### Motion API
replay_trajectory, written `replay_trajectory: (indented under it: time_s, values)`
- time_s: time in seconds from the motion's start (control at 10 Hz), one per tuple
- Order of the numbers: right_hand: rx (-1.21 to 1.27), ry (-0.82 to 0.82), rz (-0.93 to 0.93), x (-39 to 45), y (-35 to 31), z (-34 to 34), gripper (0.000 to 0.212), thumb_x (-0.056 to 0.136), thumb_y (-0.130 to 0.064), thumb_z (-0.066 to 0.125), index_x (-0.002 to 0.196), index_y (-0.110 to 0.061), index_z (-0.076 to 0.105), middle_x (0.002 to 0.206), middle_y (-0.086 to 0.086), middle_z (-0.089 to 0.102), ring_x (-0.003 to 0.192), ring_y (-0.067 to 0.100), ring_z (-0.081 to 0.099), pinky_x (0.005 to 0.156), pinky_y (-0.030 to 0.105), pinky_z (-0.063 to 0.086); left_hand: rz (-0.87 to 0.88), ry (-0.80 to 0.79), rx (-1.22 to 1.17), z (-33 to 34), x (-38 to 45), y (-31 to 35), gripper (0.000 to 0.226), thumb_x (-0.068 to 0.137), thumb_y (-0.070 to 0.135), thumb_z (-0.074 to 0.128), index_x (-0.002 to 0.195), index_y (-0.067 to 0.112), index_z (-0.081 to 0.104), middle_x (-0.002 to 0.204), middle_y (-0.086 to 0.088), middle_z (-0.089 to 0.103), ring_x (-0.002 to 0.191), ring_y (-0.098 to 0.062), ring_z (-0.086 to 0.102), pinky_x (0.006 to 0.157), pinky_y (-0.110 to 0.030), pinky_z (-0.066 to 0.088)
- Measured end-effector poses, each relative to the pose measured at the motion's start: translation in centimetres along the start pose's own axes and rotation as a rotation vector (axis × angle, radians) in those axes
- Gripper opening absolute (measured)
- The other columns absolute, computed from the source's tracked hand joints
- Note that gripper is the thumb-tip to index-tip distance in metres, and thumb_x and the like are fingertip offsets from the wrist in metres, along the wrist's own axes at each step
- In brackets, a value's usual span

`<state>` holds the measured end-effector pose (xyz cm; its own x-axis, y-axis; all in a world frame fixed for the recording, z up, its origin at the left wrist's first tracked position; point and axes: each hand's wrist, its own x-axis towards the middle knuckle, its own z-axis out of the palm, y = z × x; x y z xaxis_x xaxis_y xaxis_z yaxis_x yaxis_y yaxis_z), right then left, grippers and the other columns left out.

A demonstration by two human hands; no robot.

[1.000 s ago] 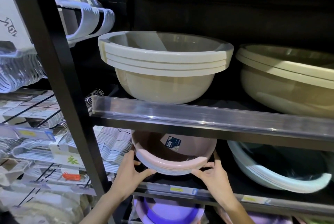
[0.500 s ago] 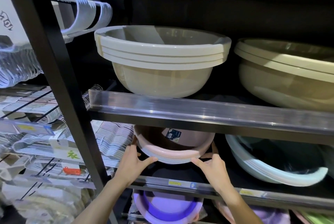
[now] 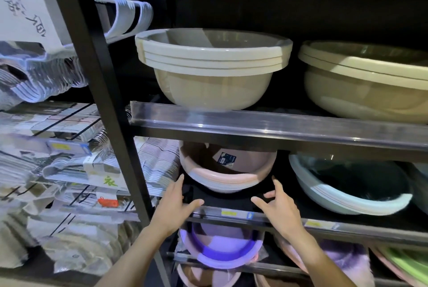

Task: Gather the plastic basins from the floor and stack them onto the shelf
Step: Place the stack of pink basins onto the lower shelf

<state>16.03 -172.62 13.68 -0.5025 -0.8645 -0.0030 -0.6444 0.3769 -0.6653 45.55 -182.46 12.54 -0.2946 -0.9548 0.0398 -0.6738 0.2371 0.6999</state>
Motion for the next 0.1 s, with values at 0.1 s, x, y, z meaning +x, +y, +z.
replay_trajectory:
  time_s: [0.1]
  values:
    - [-0.033, -0.016, -0.044, -2.65, 0.33, -0.09, 0.090, 0.086, -0.059, 0.071, 0.160, -0.025, 0.031, 0.116, -0.009, 0.065, 0.111, 0.021, 0.066, 0.095, 0.038, 0.048, 0.022, -0.046, 0.080, -0.88, -1.97, -0.09, 0.102, 0.090, 0.069, 0.060, 0.168, 0.019, 0.016, 0.171, -0.009, 0.028, 0.146, -0.029, 0.046, 0.116, -0.049, 0.042]
